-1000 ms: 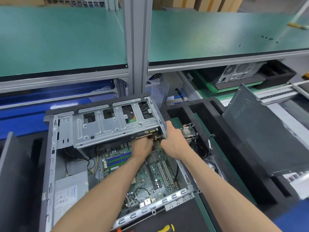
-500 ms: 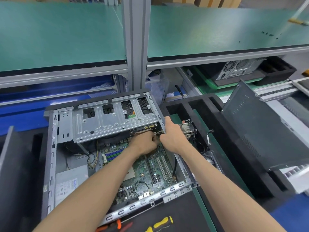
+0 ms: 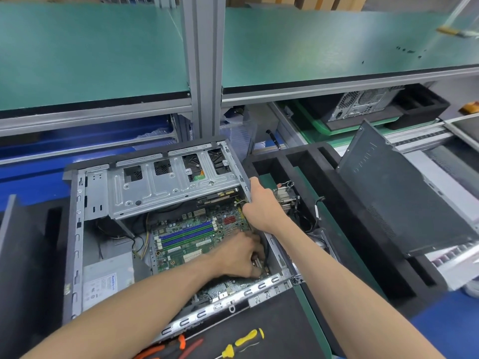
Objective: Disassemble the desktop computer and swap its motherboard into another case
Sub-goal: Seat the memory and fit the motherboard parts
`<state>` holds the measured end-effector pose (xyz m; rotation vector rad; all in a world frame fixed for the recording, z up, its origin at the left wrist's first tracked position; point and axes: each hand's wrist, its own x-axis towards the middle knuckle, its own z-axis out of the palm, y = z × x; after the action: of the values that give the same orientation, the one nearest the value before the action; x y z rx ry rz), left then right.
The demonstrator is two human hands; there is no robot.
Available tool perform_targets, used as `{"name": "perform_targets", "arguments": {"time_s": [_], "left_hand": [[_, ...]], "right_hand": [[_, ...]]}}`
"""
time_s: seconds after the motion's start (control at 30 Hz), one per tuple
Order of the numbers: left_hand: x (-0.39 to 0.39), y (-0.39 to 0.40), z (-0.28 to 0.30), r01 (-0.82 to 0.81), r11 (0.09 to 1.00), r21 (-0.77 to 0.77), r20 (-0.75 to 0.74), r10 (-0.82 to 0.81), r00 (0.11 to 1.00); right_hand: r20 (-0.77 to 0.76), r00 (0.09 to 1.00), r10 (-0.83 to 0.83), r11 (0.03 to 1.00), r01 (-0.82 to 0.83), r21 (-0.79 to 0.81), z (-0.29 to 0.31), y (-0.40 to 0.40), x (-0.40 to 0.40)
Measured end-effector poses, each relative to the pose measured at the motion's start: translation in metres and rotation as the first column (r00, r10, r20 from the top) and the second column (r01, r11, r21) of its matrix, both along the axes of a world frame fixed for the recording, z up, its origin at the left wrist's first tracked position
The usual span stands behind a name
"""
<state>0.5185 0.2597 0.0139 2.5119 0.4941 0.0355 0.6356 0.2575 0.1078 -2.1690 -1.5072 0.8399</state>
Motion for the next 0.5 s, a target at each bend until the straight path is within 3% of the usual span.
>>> {"name": "perform_targets", "arguments": {"time_s": [0.23,0.5], "left_hand": [[0.002,-0.009,-0.010,-0.063,0.996,0.070,0.027,0.061,0.998],[0.011,-0.021,-0.002,-0.065,0.990,0.129,-0.079,0.076,0.994]], "right_hand": [[0.000,1.000,-0.004,1.000,0.004,-0.009,-0.001,0.002,0.001],[0.009,1.000,-0.008,1.000,0.008,-0.001,-0.001,0.001,0.001]]}}
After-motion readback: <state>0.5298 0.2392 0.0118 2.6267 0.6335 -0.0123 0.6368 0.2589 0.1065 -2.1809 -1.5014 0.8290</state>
